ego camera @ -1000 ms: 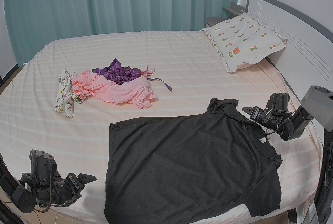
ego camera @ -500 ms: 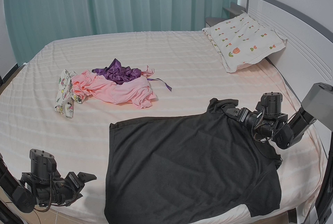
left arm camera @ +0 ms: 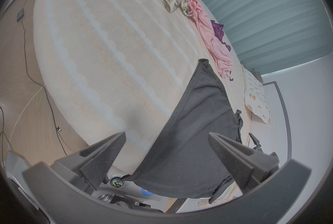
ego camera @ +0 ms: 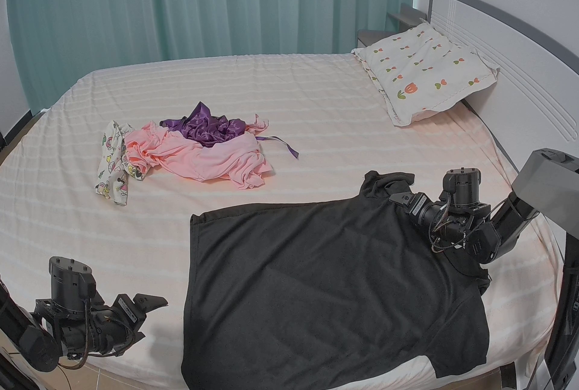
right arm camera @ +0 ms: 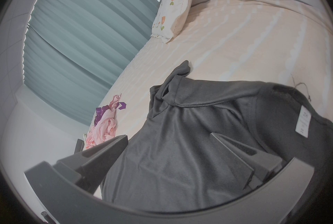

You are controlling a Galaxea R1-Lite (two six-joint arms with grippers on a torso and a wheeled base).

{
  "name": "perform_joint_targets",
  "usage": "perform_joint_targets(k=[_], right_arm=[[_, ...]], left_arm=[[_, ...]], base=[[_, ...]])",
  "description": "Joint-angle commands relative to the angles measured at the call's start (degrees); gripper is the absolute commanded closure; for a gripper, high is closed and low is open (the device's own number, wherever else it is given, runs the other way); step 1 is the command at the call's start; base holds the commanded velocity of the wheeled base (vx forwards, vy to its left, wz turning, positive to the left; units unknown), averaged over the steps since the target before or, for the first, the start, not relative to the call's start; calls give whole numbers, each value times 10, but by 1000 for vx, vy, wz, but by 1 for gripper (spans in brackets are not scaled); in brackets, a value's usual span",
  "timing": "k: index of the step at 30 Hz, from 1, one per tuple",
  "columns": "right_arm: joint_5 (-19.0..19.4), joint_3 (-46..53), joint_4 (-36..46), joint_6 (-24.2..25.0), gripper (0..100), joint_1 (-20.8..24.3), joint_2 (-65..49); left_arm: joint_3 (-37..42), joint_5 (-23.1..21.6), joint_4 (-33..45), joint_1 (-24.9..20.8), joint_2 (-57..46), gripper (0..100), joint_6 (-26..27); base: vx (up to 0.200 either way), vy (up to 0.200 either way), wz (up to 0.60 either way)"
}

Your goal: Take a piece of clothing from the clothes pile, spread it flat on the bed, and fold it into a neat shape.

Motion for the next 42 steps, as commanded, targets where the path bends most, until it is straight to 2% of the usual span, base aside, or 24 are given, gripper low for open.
perform_joint_targets(k=[1,11,17,19,22,24,25,27,33,37,39,40,42], right_arm=[[2,-34,7,-1,0,5,30],[-4,-191,38,1,0,-19,132],[-32,-274,44,-4,0,-64,166],[-33,-280,44,-6,0,-77,168],[-39,-297,36,-30,0,-109,182],[-39,-297,36,-30,0,-109,182],[-47,-310,22,-38,0,-129,184],[-46,-312,16,-39,0,-137,184],[-47,-293,16,-53,0,-141,174],[-43,-270,15,-103,0,-142,167],[-43,-270,15,-103,0,-142,167],[-42,-244,5,-143,0,-138,162],[-40,-227,-16,-158,0,-136,161]], left_arm=[[-9,0,0,0,0,0,0],[-14,3,0,0,-4,0,0],[-43,17,0,1,0,0,3],[-60,27,1,2,0,0,4],[-109,67,4,2,17,0,9],[-109,67,4,2,17,0,9],[-154,84,7,0,44,0,14],[-180,84,7,0,68,0,18],[-300,88,7,0,188,0,20],[-374,88,11,-1,261,0,39],[-374,88,11,-1,261,0,39],[-432,89,26,-1,303,0,64],[-475,93,49,0,323,0,65]], base=[[0,0,0],[0,0,0],[0,0,0],[0,0,0],[0,0,0],[0,0,0],[0,0,0],[0,0,0],[0,0,0],[0,0,0],[0,0,0],[0,0,0],[0,0,0]])
